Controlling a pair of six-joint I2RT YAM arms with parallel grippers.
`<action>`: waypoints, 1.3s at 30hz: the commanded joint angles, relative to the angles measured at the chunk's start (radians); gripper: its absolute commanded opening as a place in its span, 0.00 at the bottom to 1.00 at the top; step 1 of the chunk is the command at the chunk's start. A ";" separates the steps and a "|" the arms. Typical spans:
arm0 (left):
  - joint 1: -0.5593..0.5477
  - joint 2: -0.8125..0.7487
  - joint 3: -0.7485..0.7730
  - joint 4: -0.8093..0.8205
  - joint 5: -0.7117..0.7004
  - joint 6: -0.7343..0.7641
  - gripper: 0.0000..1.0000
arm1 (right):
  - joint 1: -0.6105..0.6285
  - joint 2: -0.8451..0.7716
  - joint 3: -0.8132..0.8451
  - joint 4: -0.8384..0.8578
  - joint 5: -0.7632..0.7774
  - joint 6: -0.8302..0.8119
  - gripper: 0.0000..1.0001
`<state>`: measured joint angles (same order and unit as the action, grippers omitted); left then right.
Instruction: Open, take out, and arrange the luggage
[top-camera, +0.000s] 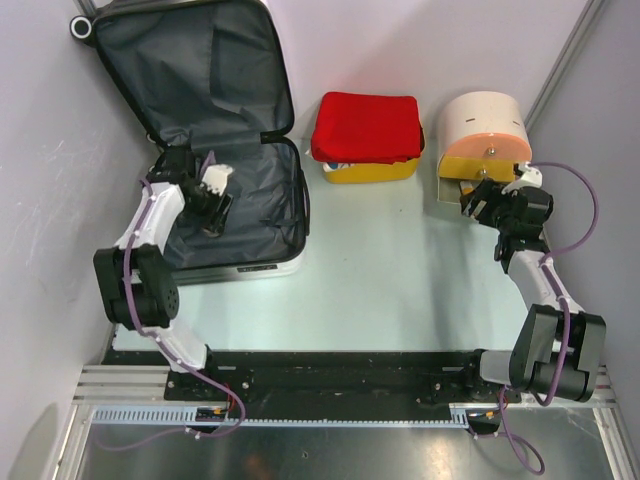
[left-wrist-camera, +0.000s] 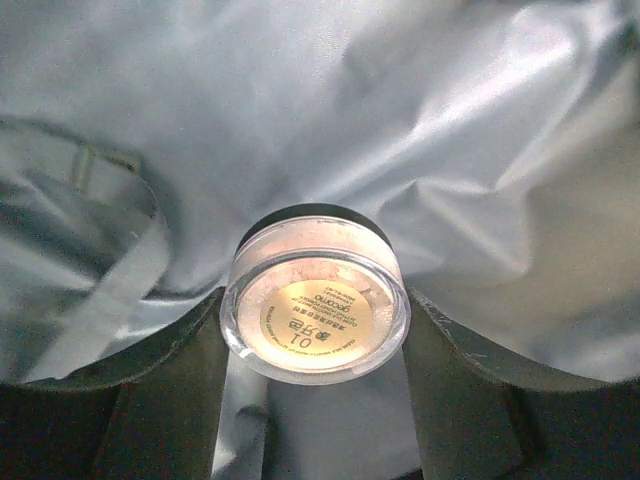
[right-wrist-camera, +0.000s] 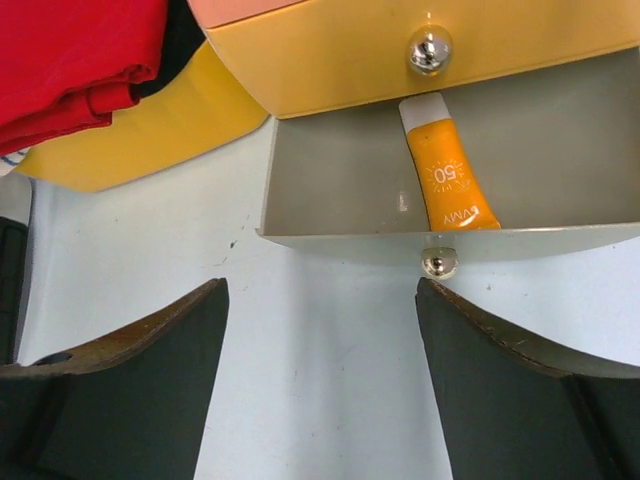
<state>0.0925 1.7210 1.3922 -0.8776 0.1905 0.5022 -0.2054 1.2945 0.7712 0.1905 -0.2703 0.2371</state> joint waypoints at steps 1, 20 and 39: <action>-0.081 -0.087 0.106 0.000 0.087 -0.001 0.24 | 0.023 -0.044 0.046 0.010 -0.027 -0.035 0.80; -0.712 0.468 0.813 -0.023 0.561 -0.072 0.21 | -0.106 -0.012 0.247 -0.365 -0.457 -0.318 0.88; -0.576 0.365 0.859 0.061 1.532 -0.519 0.21 | 0.431 -0.320 -0.028 0.326 -0.371 -0.743 0.99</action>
<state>-0.4984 2.2253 2.3566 -0.8242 1.3773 0.0479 0.1028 1.0012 0.8249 0.2733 -0.7181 -0.3496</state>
